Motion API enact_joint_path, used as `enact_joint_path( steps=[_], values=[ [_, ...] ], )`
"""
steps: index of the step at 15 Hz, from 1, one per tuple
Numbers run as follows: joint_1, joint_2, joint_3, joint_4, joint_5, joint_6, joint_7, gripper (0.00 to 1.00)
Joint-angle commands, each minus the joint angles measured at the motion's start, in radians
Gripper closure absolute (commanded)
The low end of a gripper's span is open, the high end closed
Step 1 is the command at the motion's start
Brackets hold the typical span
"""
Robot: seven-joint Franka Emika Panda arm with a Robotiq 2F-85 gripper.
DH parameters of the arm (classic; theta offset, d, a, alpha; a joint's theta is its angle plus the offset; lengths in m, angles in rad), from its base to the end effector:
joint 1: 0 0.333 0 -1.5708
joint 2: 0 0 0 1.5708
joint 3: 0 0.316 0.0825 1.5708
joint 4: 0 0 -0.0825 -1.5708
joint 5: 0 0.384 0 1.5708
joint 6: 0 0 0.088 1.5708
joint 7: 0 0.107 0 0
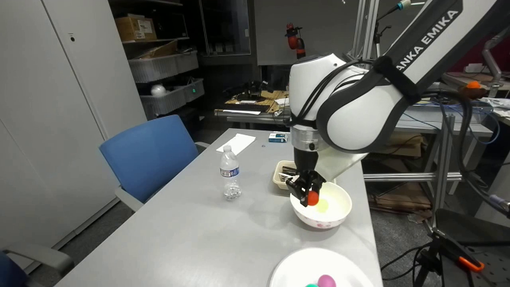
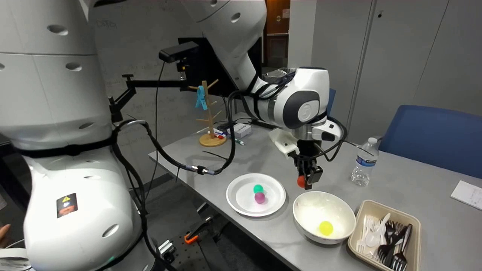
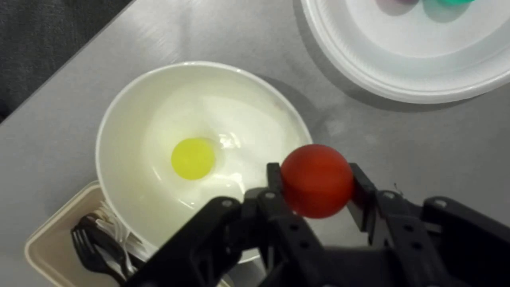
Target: Remove the balls from the white plate and place them inside the white bowl
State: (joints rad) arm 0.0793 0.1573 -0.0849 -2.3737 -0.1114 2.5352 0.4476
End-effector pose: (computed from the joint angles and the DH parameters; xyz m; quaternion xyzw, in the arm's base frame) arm 0.5072 -0.0020 0.2585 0.9831 -0.1792 0.0105 0.0371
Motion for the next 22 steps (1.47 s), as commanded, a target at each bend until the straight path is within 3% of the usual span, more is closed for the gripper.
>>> enact_joint_path(
  steps=[1,6,7,8,12,22],
  values=[
    [-0.037,0.012,-0.028,-0.007,-0.04,0.047,0.024,0.83],
    [-0.074,0.044,-0.062,-0.01,-0.015,0.121,0.025,0.83],
    [-0.077,0.05,-0.067,-0.013,-0.014,0.131,0.028,0.48],
    [-0.076,0.055,-0.075,-0.015,-0.019,0.141,0.034,0.32],
    [-0.069,0.054,-0.092,-0.027,-0.019,0.149,0.057,0.03],
    [-0.047,-0.041,-0.073,-0.075,-0.015,0.093,0.103,0.0]
  ],
)
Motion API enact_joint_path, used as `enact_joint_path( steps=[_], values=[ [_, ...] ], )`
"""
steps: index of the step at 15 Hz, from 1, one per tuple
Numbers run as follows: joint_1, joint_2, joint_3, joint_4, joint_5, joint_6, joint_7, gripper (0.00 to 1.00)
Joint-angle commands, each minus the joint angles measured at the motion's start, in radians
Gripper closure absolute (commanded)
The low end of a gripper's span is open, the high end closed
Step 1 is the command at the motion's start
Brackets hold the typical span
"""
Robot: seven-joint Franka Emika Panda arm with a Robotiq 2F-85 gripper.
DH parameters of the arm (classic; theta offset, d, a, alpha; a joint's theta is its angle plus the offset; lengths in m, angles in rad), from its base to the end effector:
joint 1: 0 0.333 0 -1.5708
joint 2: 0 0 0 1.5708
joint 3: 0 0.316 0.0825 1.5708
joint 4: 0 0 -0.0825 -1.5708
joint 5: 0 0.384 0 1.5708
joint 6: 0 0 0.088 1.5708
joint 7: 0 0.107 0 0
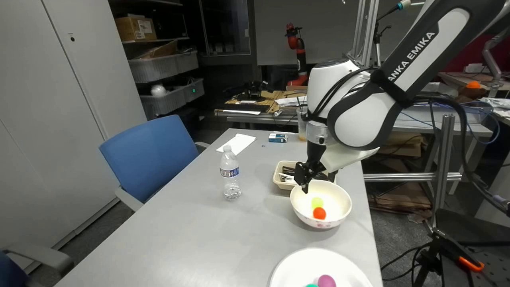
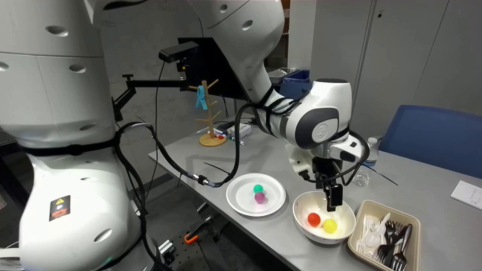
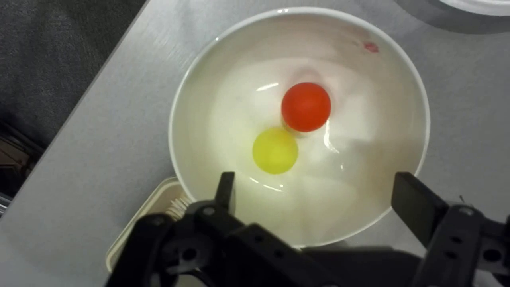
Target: Remove the balls from the white plate and place them inside the white bowl
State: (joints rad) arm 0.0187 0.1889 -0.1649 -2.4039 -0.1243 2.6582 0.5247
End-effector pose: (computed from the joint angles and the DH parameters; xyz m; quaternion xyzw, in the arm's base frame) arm 0.5008 -0.0715 0.2434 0.9597 -0.2753 0.0412 0.0390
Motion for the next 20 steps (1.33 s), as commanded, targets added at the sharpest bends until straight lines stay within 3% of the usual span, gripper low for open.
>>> enact_joint_path(
  steps=[1,5,8,14,17,19,20],
  values=[
    [0.015,-0.089,0.015,-0.055,0.001,-0.038,0.026,0.0],
    [0.022,-0.147,0.06,-0.106,0.008,-0.043,0.033,0.0],
    [0.026,-0.164,0.119,-0.124,0.07,-0.054,-0.051,0.0],
    [0.04,-0.128,0.225,-0.106,0.272,-0.072,-0.405,0.0],
    [0.042,-0.119,0.247,-0.099,0.314,-0.098,-0.525,0.0],
    [0.044,-0.12,0.238,-0.106,0.246,-0.091,-0.478,0.0],
    [0.043,-0.122,0.24,-0.111,0.268,-0.078,-0.476,0.0]
  ],
)
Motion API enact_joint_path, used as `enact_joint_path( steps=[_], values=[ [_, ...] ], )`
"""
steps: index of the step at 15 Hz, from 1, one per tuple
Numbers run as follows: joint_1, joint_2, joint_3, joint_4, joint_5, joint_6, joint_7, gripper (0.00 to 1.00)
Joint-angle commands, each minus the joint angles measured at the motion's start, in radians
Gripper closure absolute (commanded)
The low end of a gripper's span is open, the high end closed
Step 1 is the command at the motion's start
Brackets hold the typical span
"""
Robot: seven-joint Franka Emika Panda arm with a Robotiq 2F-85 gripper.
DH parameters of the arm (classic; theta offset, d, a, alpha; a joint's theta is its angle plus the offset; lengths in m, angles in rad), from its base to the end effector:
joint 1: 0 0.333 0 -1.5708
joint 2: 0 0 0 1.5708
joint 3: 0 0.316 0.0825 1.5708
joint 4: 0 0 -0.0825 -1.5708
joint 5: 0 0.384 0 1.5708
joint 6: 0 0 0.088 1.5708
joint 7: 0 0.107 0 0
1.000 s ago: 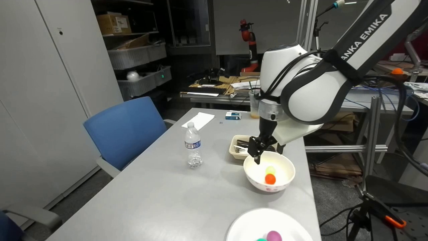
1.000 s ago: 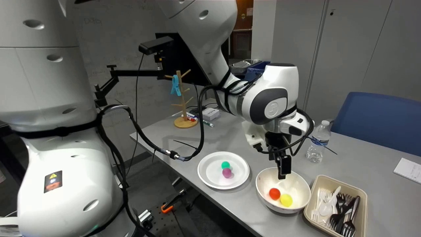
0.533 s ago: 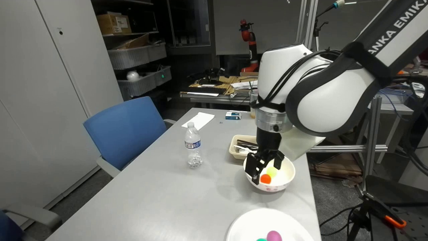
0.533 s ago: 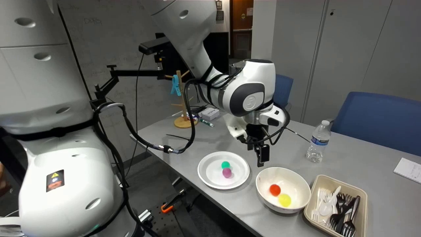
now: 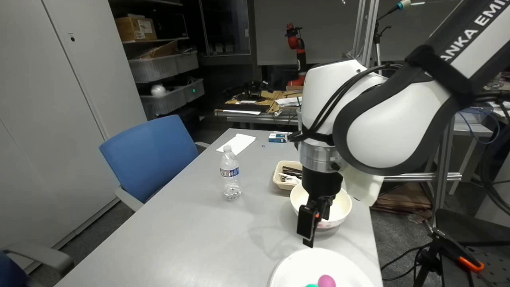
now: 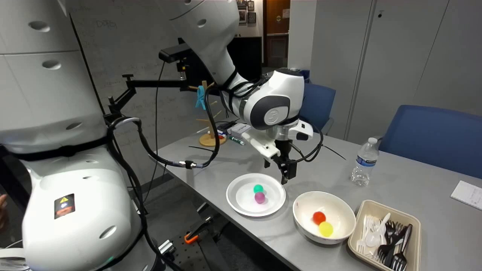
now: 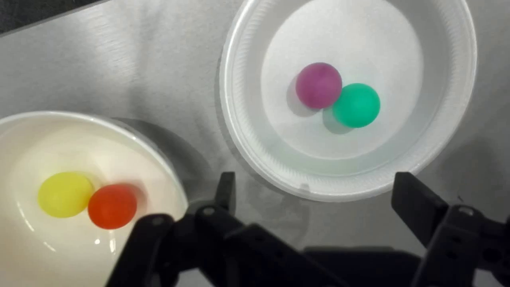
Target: Remove the balls from the white plate and place them inside the white bowl
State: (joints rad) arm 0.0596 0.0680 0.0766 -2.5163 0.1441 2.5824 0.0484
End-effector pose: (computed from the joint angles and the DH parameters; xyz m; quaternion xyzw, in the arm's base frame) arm 0.4605 0.0609 0.2532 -0.9990 0.0173 0.0048 0.0405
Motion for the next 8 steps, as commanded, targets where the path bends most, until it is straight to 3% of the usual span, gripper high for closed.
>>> enact_joint_path(
  steps=[1,5,8],
  values=[
    [0.002,0.0,-0.002,0.001,-0.004,-0.003,0.0,0.0],
    [0.002,0.0,-0.002,0.001,-0.007,-0.003,0.0,0.0],
    [0.003,0.024,0.015,0.015,0.04,-0.009,-0.115,0.0]
  ],
)
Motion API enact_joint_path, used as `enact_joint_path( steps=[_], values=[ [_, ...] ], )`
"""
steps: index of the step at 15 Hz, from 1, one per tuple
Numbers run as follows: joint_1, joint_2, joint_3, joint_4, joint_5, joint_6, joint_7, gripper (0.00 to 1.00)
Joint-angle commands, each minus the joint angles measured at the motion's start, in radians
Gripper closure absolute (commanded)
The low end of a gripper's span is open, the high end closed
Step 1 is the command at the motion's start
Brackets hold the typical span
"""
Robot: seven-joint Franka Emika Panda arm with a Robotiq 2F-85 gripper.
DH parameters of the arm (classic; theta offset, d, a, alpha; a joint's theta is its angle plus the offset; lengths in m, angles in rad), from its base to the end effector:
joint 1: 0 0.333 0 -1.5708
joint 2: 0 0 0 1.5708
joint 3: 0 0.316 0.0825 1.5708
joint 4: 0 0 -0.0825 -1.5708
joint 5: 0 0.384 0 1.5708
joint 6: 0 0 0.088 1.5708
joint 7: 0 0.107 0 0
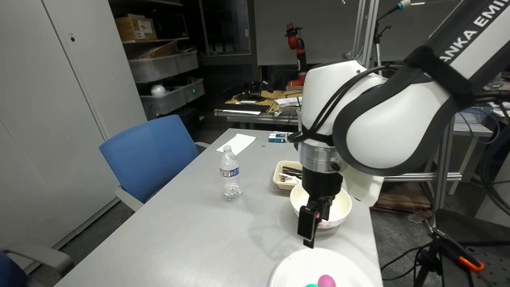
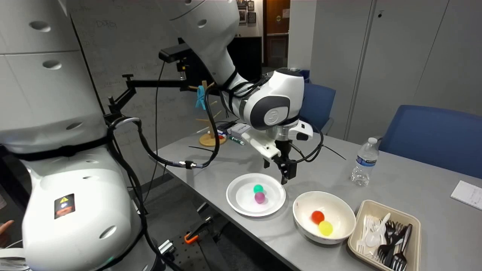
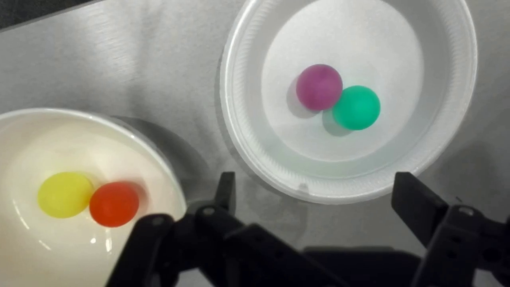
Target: Remove the balls from the white plate and place them inside the white bowl
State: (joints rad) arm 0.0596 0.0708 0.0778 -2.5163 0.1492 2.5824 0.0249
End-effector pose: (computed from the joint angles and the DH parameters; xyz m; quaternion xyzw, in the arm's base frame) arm 0.4602 0.0613 0.2519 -0.9991 0.0072 0.0058 0.0418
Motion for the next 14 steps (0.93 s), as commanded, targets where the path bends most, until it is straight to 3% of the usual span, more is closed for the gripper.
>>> enact_joint_path(
  steps=[1,4,9,14],
  values=[
    [0.004,0.027,0.024,0.017,0.056,-0.011,-0.156,0.0],
    [0.002,0.049,0.053,0.018,0.096,-0.007,-0.311,0.0],
    [0.006,0.108,0.086,0.019,0.052,0.022,-0.431,0.0],
    [0.008,0.191,0.102,0.031,-0.02,0.092,-0.457,0.0]
  ],
)
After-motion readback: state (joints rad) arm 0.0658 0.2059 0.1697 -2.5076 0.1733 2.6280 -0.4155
